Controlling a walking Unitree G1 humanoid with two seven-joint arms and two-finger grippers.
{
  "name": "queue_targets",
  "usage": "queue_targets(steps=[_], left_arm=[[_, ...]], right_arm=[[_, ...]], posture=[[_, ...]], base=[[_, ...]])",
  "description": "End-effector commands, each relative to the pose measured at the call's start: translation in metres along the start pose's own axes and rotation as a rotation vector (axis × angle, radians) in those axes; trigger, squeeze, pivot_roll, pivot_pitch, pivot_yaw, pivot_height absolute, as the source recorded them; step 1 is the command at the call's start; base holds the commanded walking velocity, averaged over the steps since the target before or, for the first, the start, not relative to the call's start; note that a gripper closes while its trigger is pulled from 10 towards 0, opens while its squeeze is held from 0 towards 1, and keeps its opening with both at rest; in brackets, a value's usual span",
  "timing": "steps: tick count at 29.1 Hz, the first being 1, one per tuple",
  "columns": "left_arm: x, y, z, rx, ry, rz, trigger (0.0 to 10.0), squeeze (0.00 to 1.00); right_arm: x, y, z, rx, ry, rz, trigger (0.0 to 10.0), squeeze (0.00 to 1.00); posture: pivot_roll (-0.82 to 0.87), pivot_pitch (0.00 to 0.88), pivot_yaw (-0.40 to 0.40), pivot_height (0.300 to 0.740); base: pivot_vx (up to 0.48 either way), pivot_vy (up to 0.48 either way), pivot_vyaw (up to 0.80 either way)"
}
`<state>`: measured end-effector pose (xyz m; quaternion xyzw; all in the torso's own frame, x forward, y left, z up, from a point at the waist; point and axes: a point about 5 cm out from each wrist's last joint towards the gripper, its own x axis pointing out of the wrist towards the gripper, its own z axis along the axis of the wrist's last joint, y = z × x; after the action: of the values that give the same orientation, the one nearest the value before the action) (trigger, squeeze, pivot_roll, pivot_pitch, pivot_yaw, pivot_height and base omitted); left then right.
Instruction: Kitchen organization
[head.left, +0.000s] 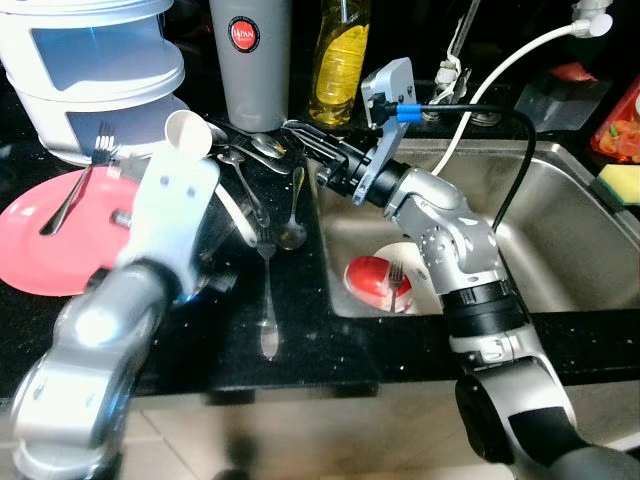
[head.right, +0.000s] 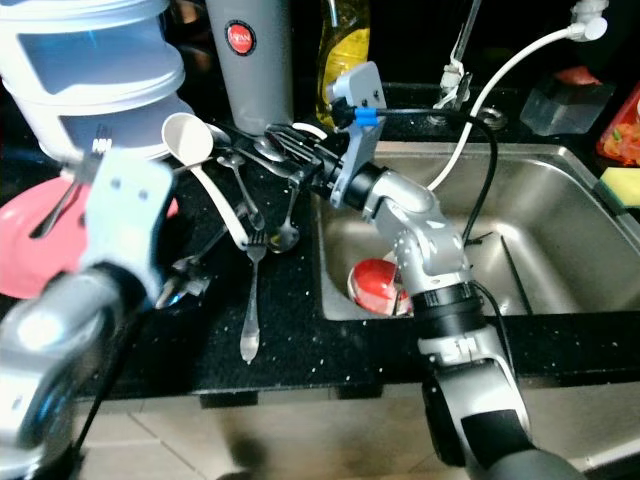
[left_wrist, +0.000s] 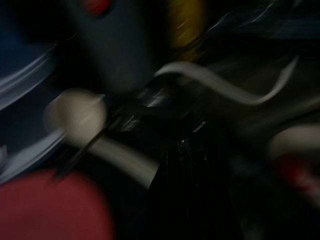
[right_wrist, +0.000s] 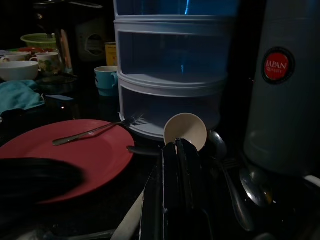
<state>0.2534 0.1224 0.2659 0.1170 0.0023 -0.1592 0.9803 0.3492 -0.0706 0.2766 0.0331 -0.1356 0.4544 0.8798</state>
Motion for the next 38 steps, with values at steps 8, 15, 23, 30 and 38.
queue_targets(steps=[8, 15, 23, 30, 38], left_arm=[[0.045, -0.019, -0.002, -0.083, 0.054, -0.091, 10.0, 0.00], [0.001, 0.007, -0.041, -0.279, 0.202, 0.085, 10.0, 1.00], [-0.023, 0.018, -0.066, -0.381, 0.274, 0.195, 10.0, 1.00], [-0.040, 0.003, -0.076, -0.461, 0.372, 0.137, 10.0, 0.00], [-0.043, -0.012, -0.092, -0.559, 0.442, 0.044, 0.0, 0.00]], right_arm=[[-0.010, -0.009, 0.010, -0.035, -0.011, -0.058, 10.0, 0.00], [-0.028, -0.016, 0.010, -0.047, 0.000, -0.123, 10.0, 0.00], [-0.022, -0.015, 0.003, -0.026, 0.014, -0.101, 10.0, 0.00], [-0.012, -0.009, 0.004, -0.017, 0.008, -0.060, 10.0, 0.00], [-0.011, -0.008, 0.003, -0.015, 0.012, -0.051, 10.0, 0.00]], posture=[[0.18, 0.004, -0.008, 0.740], [0.16, 0.020, 0.017, 0.740], [0.22, 0.021, -0.020, 0.740], [0.25, 0.012, -0.035, 0.740], [0.24, 0.003, -0.035, 0.740]], base=[[0.000, 0.000, 0.00], [0.000, 0.000, 0.00], [0.000, 0.000, 0.00], [0.000, 0.000, 0.00], [0.000, 0.000, 0.00]])
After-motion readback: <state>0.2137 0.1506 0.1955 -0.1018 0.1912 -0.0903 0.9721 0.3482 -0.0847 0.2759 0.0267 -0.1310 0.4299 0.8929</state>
